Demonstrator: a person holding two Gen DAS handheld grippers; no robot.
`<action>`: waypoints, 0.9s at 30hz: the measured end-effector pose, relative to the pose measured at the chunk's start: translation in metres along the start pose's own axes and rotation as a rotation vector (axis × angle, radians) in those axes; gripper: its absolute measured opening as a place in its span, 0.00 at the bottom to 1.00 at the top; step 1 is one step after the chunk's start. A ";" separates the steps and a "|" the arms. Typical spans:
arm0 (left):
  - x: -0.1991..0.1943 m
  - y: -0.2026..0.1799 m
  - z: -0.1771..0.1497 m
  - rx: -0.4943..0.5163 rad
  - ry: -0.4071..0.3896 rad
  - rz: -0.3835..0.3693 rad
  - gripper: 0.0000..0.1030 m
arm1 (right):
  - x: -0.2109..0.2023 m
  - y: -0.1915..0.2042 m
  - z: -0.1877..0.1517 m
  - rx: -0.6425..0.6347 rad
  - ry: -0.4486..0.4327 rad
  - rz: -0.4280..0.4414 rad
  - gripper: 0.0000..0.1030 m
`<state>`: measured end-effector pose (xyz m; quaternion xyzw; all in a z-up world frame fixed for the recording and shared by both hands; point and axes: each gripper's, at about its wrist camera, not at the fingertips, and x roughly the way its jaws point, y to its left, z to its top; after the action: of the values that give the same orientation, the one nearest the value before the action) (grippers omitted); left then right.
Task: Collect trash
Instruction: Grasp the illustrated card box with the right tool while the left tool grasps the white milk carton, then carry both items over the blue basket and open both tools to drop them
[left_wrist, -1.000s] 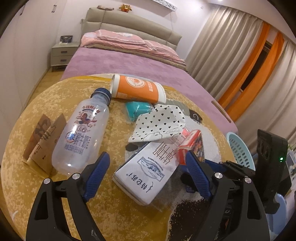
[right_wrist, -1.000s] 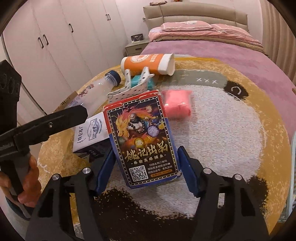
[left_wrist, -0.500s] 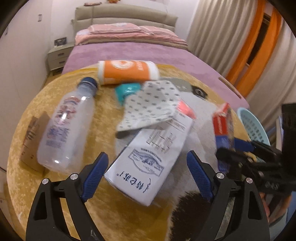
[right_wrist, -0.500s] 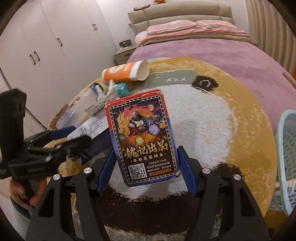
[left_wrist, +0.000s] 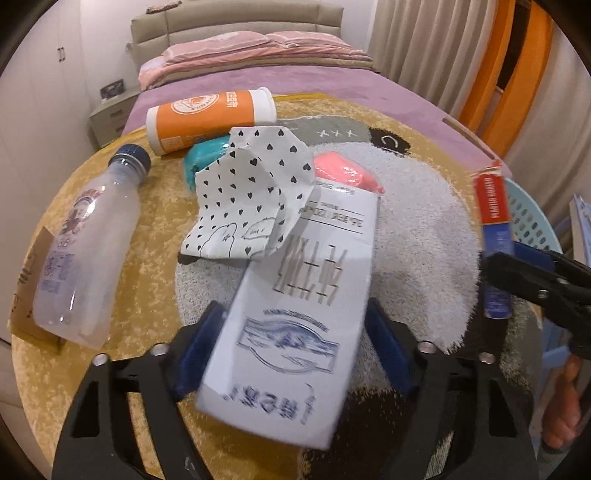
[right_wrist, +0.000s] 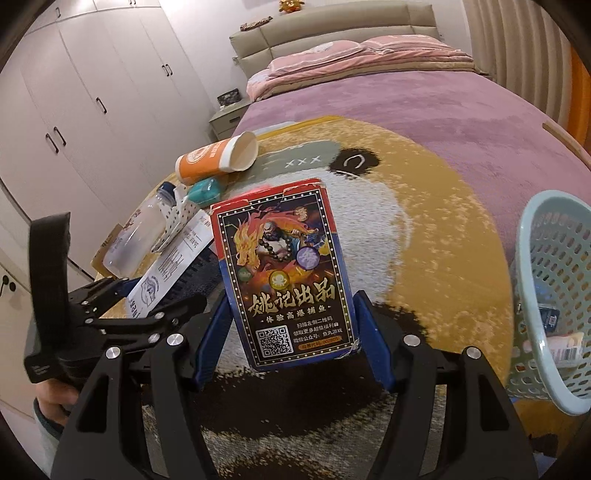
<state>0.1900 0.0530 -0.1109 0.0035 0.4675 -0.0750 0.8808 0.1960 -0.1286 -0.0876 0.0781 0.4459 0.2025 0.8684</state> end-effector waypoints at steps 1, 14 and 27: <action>-0.001 0.000 0.000 0.001 -0.006 0.006 0.65 | -0.002 -0.002 0.000 0.003 -0.004 -0.001 0.61; -0.047 -0.021 0.002 -0.011 -0.141 -0.105 0.55 | -0.031 -0.018 0.002 0.036 -0.063 0.002 0.61; -0.067 -0.090 0.026 0.064 -0.229 -0.219 0.55 | -0.073 -0.058 0.002 0.109 -0.151 -0.060 0.60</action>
<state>0.1625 -0.0295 -0.0353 -0.0277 0.3589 -0.1854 0.9143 0.1758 -0.2117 -0.0500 0.1270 0.3916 0.1454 0.8997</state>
